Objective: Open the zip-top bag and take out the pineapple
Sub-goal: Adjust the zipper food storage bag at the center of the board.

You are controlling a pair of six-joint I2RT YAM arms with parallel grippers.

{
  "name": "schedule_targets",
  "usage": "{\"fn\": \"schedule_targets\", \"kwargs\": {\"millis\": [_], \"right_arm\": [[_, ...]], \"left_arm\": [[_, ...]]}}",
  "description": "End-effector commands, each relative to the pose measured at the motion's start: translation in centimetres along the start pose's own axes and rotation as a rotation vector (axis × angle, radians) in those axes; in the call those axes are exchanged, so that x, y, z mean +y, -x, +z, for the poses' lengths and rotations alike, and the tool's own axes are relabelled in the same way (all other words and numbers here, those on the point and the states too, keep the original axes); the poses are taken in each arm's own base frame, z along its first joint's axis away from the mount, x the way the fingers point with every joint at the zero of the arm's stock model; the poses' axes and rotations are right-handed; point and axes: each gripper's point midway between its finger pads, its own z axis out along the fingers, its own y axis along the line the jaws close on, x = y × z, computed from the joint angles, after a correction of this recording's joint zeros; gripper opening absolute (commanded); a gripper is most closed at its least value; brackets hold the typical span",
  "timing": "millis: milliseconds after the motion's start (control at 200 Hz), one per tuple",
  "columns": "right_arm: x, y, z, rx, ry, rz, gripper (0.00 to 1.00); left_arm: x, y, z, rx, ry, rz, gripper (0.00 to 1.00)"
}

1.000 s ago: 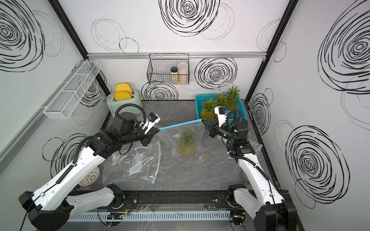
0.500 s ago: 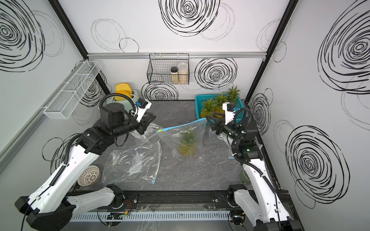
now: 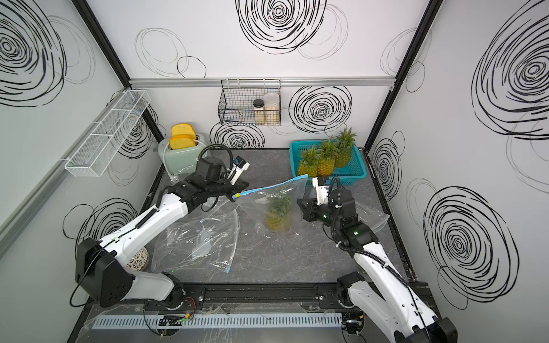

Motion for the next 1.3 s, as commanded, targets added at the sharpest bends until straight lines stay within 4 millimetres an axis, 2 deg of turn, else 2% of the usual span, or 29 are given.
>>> {"fn": "schedule_targets", "kwargs": {"millis": [0, 120, 280, 485, 600, 685, 755, 770, 850, 951, 1011, 1091, 1206, 1296], "right_arm": [[-1.8, -2.7, 0.9, 0.063, -0.068, 0.119, 0.08], [-2.4, -4.3, 2.2, 0.106, -0.064, 0.143, 0.12], [-2.9, -4.2, 4.7, 0.133, -0.044, 0.147, 0.15], [-2.0, -2.6, 8.7, 0.183, 0.018, 0.144, 0.18], [-1.5, -1.8, 10.5, 0.212, 0.051, 0.118, 0.25], [-1.5, -0.9, 11.2, 0.215, 0.041, 0.097, 0.34], [-1.8, -0.1, 10.9, 0.194, 0.001, 0.074, 0.38], [-1.8, 0.1, 10.7, 0.188, -0.007, 0.07, 0.39], [-1.8, 0.8, 9.6, 0.157, -0.028, 0.051, 0.47], [-1.6, 1.7, 7.7, 0.133, -0.072, -0.011, 0.53], [-1.2, 2.4, 6.4, 0.114, -0.089, -0.057, 0.56], [0.2, 3.7, 4.6, 0.072, -0.061, -0.135, 0.63], [2.2, 5.2, 2.5, 0.056, 0.005, -0.168, 0.68], [3.5, 6.1, 1.6, 0.042, 0.041, -0.177, 0.69]], "left_arm": [[-2.6, 1.4, 0.8, -0.059, -0.029, 0.018, 0.0], [-5.4, -1.2, 2.4, -0.019, -0.076, 0.002, 0.0], [-8.6, -3.3, 2.9, 0.003, -0.113, -0.022, 0.0], [-11.3, -3.7, 1.9, -0.012, -0.129, -0.06, 0.0], [-12.7, -3.3, 1.1, -0.038, -0.129, -0.072, 0.0], [-12.6, -3.0, 0.5, -0.065, -0.088, -0.08, 0.0], [-11.6, -2.9, -0.1, -0.078, -0.03, -0.083, 0.02], [-11.4, -2.8, -0.3, -0.081, -0.019, -0.084, 0.07], [-10.0, -2.5, -1.4, -0.092, 0.032, -0.083, 0.16], [-8.7, -1.4, -3.3, -0.12, 0.077, -0.08, 0.35], [-8.3, -0.6, -4.5, -0.151, 0.072, -0.076, 0.46], [-8.4, 0.3, -5.9, -0.199, 0.022, -0.063, 0.58], [-8.4, 0.8, -7.0, -0.242, -0.061, -0.05, 0.66], [-8.1, 1.0, -7.2, -0.268, -0.12, -0.075, 0.69]]}}
